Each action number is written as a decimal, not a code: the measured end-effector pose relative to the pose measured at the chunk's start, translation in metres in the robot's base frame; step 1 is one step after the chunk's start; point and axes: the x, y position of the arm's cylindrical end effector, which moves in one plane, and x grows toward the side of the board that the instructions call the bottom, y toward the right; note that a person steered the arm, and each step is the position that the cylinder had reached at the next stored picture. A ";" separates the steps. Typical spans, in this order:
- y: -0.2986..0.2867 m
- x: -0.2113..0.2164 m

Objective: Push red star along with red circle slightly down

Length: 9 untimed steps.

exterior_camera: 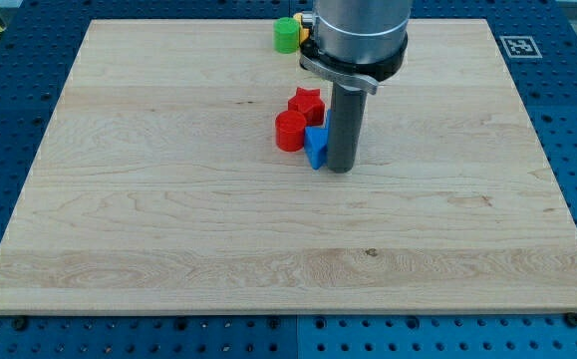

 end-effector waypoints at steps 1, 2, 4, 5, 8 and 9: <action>0.042 0.026; 0.094 0.024; 0.145 -0.007; 0.139 -0.012; 0.095 -0.078; 0.087 -0.082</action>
